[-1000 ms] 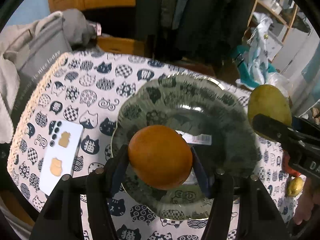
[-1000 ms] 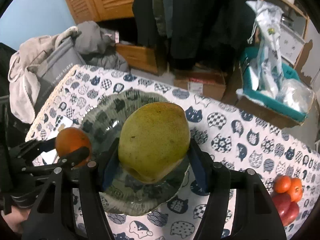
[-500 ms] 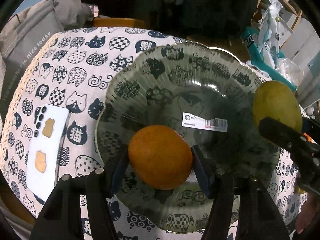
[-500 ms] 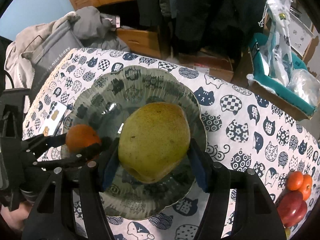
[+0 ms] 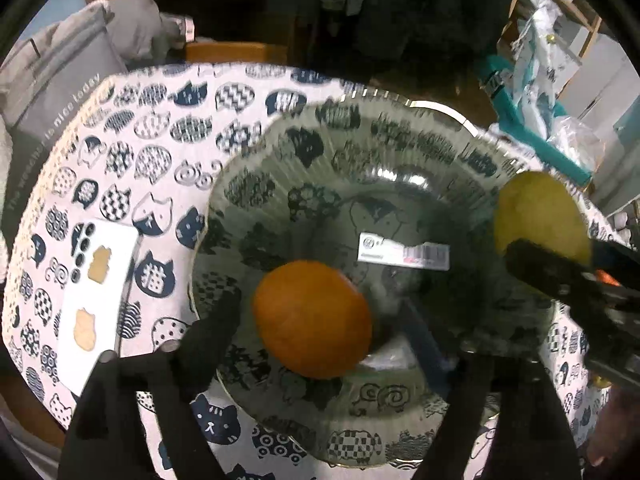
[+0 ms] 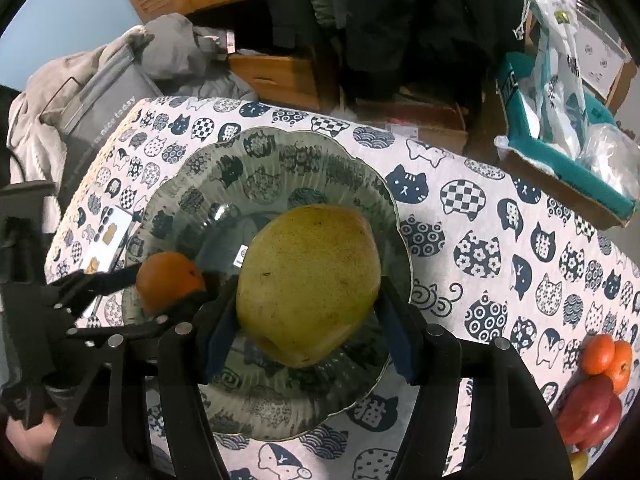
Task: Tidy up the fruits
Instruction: 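Lower the orange into the bowl and open the left tool while the right tool releases the pear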
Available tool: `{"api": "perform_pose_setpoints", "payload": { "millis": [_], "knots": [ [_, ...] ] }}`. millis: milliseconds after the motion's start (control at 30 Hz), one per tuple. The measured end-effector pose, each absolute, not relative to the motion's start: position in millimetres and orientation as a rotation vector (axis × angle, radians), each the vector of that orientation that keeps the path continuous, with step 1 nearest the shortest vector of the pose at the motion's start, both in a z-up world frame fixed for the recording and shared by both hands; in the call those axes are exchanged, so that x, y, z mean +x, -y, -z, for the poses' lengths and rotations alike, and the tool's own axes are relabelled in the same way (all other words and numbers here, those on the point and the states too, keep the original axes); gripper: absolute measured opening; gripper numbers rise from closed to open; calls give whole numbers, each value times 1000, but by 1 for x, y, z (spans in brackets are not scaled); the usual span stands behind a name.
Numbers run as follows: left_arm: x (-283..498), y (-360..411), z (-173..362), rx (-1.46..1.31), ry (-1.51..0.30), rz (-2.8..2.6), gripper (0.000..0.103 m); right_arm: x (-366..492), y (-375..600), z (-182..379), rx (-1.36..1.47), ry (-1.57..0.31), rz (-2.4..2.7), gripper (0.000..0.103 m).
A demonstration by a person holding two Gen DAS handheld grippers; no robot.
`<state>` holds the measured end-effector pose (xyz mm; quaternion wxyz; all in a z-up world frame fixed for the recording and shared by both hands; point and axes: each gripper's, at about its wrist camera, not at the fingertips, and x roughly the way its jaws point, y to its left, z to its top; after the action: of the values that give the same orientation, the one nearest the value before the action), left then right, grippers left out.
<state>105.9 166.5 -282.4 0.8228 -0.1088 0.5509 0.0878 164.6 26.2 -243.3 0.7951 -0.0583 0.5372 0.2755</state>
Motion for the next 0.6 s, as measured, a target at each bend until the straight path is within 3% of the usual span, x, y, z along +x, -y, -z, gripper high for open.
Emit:
{"api": "perform_pose_setpoints", "payload": {
  "millis": [600],
  "knots": [
    [69, -202, 253, -259, -1117, -283, 86, 155, -58, 269, -222, -1224, -624, 65]
  ]
}}
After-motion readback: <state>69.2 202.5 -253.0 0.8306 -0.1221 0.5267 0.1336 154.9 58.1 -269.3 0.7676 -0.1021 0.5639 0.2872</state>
